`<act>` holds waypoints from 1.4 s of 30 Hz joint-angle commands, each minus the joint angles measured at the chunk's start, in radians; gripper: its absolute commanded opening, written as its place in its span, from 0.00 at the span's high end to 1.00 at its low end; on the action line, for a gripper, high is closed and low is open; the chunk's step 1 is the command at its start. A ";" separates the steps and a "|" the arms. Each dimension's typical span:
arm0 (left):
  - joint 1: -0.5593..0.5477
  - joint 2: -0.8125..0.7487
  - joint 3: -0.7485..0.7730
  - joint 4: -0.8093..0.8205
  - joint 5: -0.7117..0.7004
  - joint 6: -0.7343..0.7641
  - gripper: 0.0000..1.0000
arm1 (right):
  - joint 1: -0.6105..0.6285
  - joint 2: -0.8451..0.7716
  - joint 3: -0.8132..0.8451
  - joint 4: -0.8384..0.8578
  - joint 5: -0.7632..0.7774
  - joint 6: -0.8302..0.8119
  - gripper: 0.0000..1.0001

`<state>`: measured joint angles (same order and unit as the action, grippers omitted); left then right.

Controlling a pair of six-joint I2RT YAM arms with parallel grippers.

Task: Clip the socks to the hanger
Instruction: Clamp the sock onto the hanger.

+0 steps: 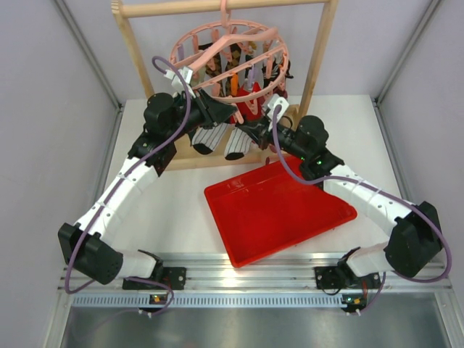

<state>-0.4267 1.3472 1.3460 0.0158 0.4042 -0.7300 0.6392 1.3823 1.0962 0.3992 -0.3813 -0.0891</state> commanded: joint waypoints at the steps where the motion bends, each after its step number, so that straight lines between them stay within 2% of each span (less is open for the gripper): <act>1: 0.000 0.006 -0.007 0.000 0.005 0.023 1.00 | 0.014 -0.028 0.060 0.072 0.012 0.014 1.00; 25: 0.002 0.001 -0.013 -0.011 -0.007 0.035 1.00 | 0.010 -0.057 0.036 0.132 -0.007 0.034 1.00; 28: 0.002 0.000 -0.011 -0.011 -0.005 0.035 0.92 | 0.011 -0.054 0.039 0.128 -0.001 0.029 1.00; 29: 0.002 -0.003 -0.008 -0.011 -0.005 0.037 0.81 | 0.011 -0.054 0.040 0.125 -0.001 0.028 1.00; 32: 0.003 -0.008 -0.005 -0.011 -0.007 0.037 0.71 | 0.011 -0.052 0.041 0.121 -0.002 0.023 1.00; 33: 0.003 -0.008 -0.004 -0.011 -0.007 0.035 0.62 | 0.011 -0.052 0.041 0.119 -0.001 0.023 1.00; 36: 0.008 -0.013 0.001 -0.011 0.002 0.034 0.50 | 0.011 -0.046 0.041 0.118 0.002 0.019 1.00; 42: 0.032 -0.033 0.001 0.019 0.025 0.029 0.37 | 0.007 -0.026 0.054 0.109 0.005 0.019 1.00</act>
<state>-0.4114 1.3460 1.3422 -0.0078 0.4046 -0.7044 0.6392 1.3758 1.0943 0.4419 -0.3676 -0.0605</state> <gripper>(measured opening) 0.613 0.015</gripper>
